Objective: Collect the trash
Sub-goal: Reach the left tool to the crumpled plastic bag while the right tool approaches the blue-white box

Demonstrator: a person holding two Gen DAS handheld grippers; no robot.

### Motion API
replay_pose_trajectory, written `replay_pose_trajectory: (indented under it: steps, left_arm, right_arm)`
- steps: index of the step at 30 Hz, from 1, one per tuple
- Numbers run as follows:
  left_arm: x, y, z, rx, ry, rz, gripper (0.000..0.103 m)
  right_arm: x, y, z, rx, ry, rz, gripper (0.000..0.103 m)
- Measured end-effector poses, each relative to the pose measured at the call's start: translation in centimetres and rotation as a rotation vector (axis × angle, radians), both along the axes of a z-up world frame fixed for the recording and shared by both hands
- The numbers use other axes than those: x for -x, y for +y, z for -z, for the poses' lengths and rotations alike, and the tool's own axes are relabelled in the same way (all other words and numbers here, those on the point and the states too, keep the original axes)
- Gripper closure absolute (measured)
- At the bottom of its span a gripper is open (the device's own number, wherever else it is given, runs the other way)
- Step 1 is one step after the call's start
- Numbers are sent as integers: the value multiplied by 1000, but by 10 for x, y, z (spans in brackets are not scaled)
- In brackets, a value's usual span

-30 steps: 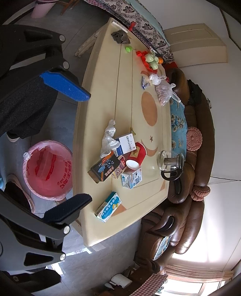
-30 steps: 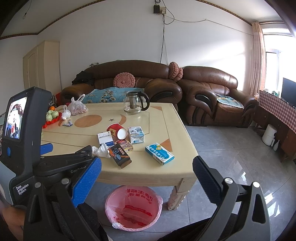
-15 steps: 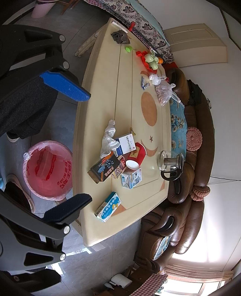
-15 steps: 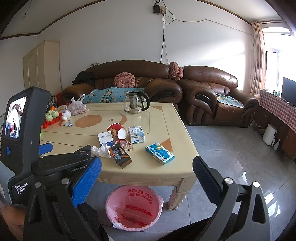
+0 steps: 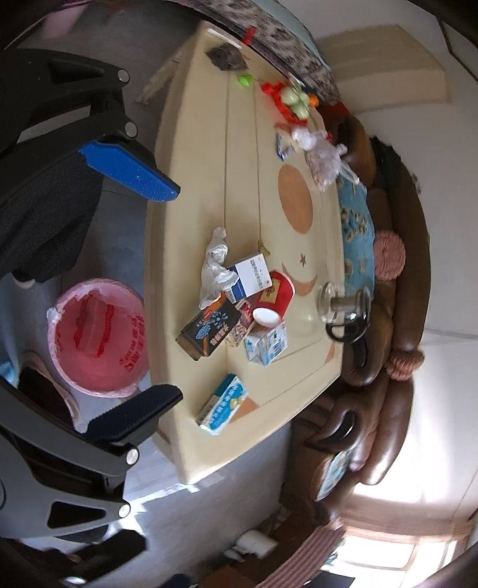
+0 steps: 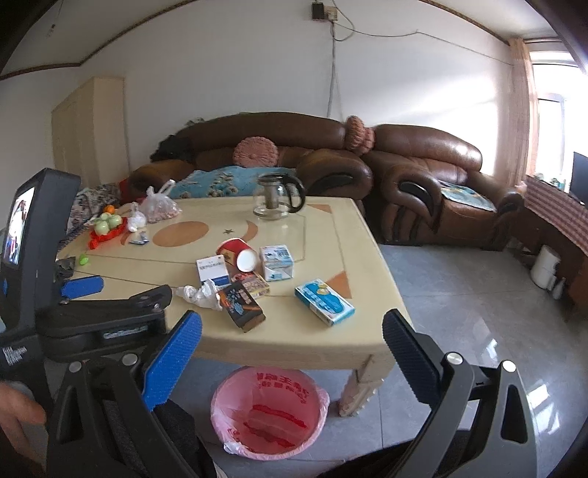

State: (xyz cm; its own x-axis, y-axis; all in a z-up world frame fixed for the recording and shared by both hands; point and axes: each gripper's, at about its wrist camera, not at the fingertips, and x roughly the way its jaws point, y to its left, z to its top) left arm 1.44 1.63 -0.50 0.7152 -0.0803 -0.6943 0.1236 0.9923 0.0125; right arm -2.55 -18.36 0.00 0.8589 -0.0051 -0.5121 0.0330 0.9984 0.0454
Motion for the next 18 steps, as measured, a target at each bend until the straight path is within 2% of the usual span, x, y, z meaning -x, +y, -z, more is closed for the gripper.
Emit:
replay_pose_trajectory:
  steps: [2,7,9,15,18]
  left_arm:
    - [-7,3,2,-20,21,49,5]
    - [-23,12,8,-57,64,164,5]
    - [-31,15,9,-72,75,184,5]
    - [-59,29,15,-5,167,262,5]
    - [-75,30,20,-13,211,314,5]
  right_arm:
    - [-8,-8,4,-16,-3,-41,6]
    - [-40,-23,7,54,57,-50,6]
    - [-51,-31,6,53,76,-78,6]
    - [-94,-57,8,33,160,-153,6]
    - [-112,-62,10,52,195,-176,6]
